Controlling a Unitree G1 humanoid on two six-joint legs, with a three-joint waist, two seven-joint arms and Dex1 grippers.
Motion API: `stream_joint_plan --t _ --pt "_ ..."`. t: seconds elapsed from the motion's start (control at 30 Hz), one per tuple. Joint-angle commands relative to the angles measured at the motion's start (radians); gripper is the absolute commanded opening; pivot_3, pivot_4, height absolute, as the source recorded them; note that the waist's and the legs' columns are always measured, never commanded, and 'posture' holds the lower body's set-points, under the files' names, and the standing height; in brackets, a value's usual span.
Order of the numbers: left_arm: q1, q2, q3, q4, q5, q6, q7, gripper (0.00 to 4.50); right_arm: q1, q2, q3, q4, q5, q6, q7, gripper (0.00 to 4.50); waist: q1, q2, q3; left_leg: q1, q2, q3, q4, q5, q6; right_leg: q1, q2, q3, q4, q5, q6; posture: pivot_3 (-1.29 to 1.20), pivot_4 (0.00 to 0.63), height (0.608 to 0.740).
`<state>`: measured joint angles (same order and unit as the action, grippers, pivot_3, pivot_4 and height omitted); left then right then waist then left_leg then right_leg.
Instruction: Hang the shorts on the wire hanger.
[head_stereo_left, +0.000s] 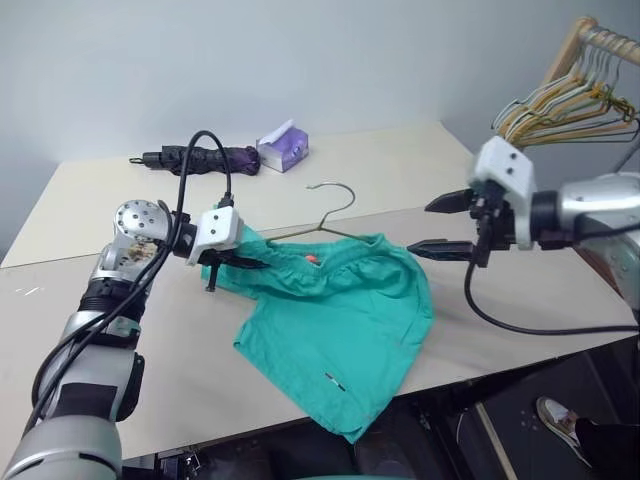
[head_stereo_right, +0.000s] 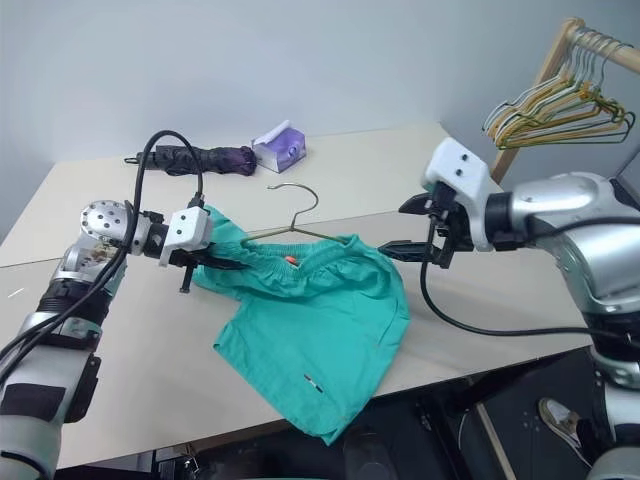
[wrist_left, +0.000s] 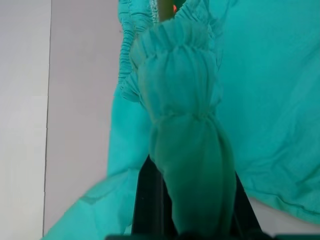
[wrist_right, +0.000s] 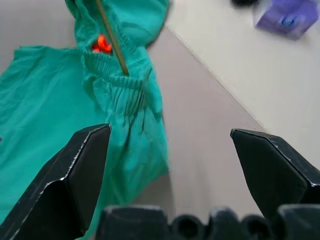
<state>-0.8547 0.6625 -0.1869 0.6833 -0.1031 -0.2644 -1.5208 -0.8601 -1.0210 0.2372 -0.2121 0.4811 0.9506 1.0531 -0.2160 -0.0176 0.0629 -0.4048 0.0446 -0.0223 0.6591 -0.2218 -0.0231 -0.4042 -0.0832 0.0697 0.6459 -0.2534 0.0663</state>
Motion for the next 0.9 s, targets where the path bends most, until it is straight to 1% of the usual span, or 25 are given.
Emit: stream_joint_plan --t 0.03,0.17,0.2,0.23,0.27,0.37,0.43,0.47,0.5,0.53,0.57,0.6,0.63,0.73,0.8,0.83,0.9 --pt "-0.026 -0.011 0.04 -0.041 -0.041 -0.007 0.003 0.0 -0.117 0.026 0.13 -0.003 -0.048 0.091 0.06 4.47 -0.007 0.0 0.0 0.0 0.0 0.0 0.0 0.0 0.0 0.0 0.0 0.0 0.0 0.0 0.0 -0.17 0.0 0.74" --pt "-0.016 -0.019 0.045 -0.069 -0.049 0.0 0.005 0.0 -0.172 0.086 0.237 0.054 -0.124 0.111 0.058 4.47 -0.016 0.0 0.0 -0.001 0.0 -0.001 0.0 0.0 0.0 -0.001 0.0 0.0 0.0 0.0 0.0 -0.16 0.0 0.74" --pt "-0.014 -0.018 0.046 -0.075 -0.05 0.001 0.005 0.0 -0.178 0.102 0.248 0.074 -0.138 0.108 0.052 4.12 -0.016 0.0 0.0 -0.001 0.0 -0.001 0.0 0.0 0.0 -0.001 0.0 0.0 0.0 0.0 0.0 -0.16 0.0 0.74" --pt "-0.012 -0.018 0.047 -0.079 -0.051 0.002 0.005 0.0 -0.182 0.113 0.251 0.087 -0.147 0.106 0.051 3.93 -0.016 0.0 0.0 -0.001 0.0 -0.001 0.0 0.0 0.0 -0.001 0.0 0.0 0.0 0.0 0.0 -0.16 0.0 0.74" --pt "-0.011 -0.018 0.048 -0.082 -0.052 0.003 0.005 0.0 -0.183 0.121 0.253 0.093 -0.152 0.104 0.056 3.65 -0.015 0.001 0.0 -0.001 -0.001 -0.001 0.0 0.0 0.0 -0.001 -0.001 0.0 0.001 0.0 0.0 -0.16 0.0 0.74" --pt "-0.015 -0.019 0.047 -0.08 -0.052 0.001 0.001 0.0 -0.185 0.145 0.256 0.107 -0.17 0.092 0.061 2.58 -0.014 0.001 0.0 -0.001 -0.001 -0.001 0.0 0.0 0.0 -0.001 -0.001 -0.001 0.001 0.0 0.0 -0.16 0.0 0.74" --pt "-0.021 -0.022 0.046 -0.075 -0.052 0.0 -0.003 0.0 -0.191 0.156 0.252 0.111 -0.176 0.088 0.067 1.96 -0.016 0.001 0.0 -0.001 -0.001 -0.001 0.0 0.0 0.0 -0.001 -0.001 0.0 0.001 0.0 0.0 -0.16 0.0 0.74" --pt "-0.024 -0.025 0.045 -0.07 -0.051 -0.003 -0.004 0.0 -0.194 0.161 0.243 0.109 -0.173 0.09 0.071 1.49 -0.016 0.001 0.0 -0.001 -0.001 -0.001 0.0 0.0 0.0 -0.001 -0.001 0.0 0.001 0.0 0.0 -0.17 0.0 0.74" --pt "-0.027 -0.028 0.043 -0.066 -0.049 -0.005 -0.005 0.0 -0.194 0.165 0.23 0.102 -0.167 0.094 0.072 1.25 -0.017 0.001 0.0 -0.001 -0.001 -0.001 0.0 0.0 0.0 -0.001 -0.001 -0.001 0.001 0.0 0.0 -0.17 0.0 0.74" --pt "-0.031 -0.031 0.041 -0.062 -0.048 -0.007 -0.005 0.0 -0.191 0.166 0.218 0.093 -0.161 0.099 0.073 0.88 -0.017 0.001 0.0 -0.001 -0.001 -0.001 0.0 0.0 0.0 -0.001 -0.001 -0.001 0.002 0.0 0.0 -0.17 0.0 0.74" --pt "-0.036 -0.034 0.04 -0.057 -0.046 -0.009 -0.006 0.0 -0.188 0.164 0.208 0.083 -0.154 0.102 0.075 0.61 -0.017 0.001 0.0 -0.001 -0.001 -0.001 0.0 0.0 0.0 -0.001 -0.001 0.0 0.002 0.0 0.0 -0.18 0.0 0.74" --pt "-0.04 -0.036 0.039 -0.052 -0.045 -0.011 -0.007 0.0 -0.185 0.163 0.2 0.075 -0.149 0.106 0.077 0.19 -0.018 0.001 0.0 -0.001 -0.001 -0.001 0.0 0.0 0.0 -0.001 -0.001 -0.001 0.002 0.0 0.0 -0.18 0.0 0.74" --pt "-0.045 -0.037 0.038 -0.047 -0.044 -0.014 -0.012 0.0 -0.178 0.161 0.191 0.064 -0.143 0.114 0.079 0.03 -0.018 0.001 0.0 -0.001 -0.001 -0.001 0.0 0.0 0.0 -0.001 -0.001 -0.001 0.002 0.0 0.0 -0.18 0.0 0.74" --pt "-0.054 -0.038 0.035 -0.038 -0.038 -0.005 -0.025 0.0 -0.144 0.151 0.151 0.017 -0.115 0.142 0.076 0.01 -0.018 0.001 0.0 -0.001 -0.001 -0.001 0.0 0.0 0.0 -0.001 -0.001 -0.001 0.001 0.0 0.0 -0.2 0.0 0.74" --pt "-0.063 -0.043 0.043 -0.033 -0.049 0.014 -0.034 0.56 -0.114 0.148 0.115 -0.016 -0.096 0.169 0.059 0.0 -0.019 0.001 0.0 -0.001 -0.001 -0.001 0.0 0.0 0.0 -0.001 -0.001 -0.001 0.001 0.0 0.0 -0.2 0.0 0.74" --pt "-0.065 -0.047 0.05 -0.032 -0.057 0.02 -0.035 0.77 -0.101 0.146 0.101 -0.031 -0.091 0.177 0.051 0.0 -0.02 0.001 0.0 -0.001 -0.001 -0.001 0.0 0.0 0.0 -0.001 -0.001 -0.001 0.001 0.0 0.0 -0.21 0.0 0.74" --pt "-0.081 -0.051 0.062 -0.025 -0.067 0.037 -0.038 1.38 -0.056 0.143 0.058 -0.067 -0.067 0.218 0.027 0.0 -0.021 0.001 0.0 -0.001 -0.001 -0.002 0.0 0.0 0.0 0.0 -0.001 -0.001 0.002 0.0 0.0 -0.21 0.0 0.74"
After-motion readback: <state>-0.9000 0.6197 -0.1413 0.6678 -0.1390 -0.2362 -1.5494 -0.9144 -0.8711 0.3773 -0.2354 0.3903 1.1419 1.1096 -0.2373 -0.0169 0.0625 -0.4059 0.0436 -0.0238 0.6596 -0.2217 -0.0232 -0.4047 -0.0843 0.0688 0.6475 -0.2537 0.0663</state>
